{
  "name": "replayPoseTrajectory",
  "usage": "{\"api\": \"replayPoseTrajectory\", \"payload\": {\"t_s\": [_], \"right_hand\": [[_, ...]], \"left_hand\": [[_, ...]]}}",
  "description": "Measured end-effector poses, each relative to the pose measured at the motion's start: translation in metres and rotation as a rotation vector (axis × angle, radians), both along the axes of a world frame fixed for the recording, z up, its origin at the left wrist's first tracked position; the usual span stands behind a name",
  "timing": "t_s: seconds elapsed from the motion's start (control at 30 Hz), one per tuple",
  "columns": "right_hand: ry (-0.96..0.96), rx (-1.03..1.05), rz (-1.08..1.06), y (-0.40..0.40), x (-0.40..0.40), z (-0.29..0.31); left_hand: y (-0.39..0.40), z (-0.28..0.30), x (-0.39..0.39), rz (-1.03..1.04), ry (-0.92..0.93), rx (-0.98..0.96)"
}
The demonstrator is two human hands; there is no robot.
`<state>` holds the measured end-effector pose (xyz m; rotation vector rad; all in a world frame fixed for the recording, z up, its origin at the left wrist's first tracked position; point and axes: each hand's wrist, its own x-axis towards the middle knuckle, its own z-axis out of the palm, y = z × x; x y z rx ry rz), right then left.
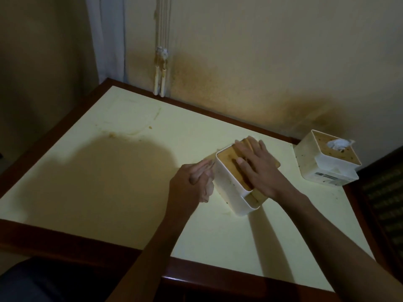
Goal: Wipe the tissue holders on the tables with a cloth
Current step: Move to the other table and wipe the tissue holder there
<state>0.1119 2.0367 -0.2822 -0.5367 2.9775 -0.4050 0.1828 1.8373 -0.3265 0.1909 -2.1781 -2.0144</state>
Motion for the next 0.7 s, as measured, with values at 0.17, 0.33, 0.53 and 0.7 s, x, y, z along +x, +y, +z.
{"api": "replayPoseTrajectory", "payload": {"t_s": [0.17,0.33,0.53,0.7], "right_hand": [[-0.006,0.102,0.092,0.003,-0.017,-0.018],[0.019,0.127,0.028,-0.005,-0.013,-0.018],[0.019,0.168,0.015,-0.005,-0.019,-0.024],[0.016,0.149,-0.038,-0.005,-0.016,-0.020]], "left_hand": [[0.004,-0.008,-0.013,-0.076,0.034,-0.150],[0.023,-0.010,-0.022,0.025,-0.050,0.133],[0.037,-0.002,-0.039,0.261,-0.096,0.116],[0.066,0.006,-0.007,0.270,0.064,0.094]]}}
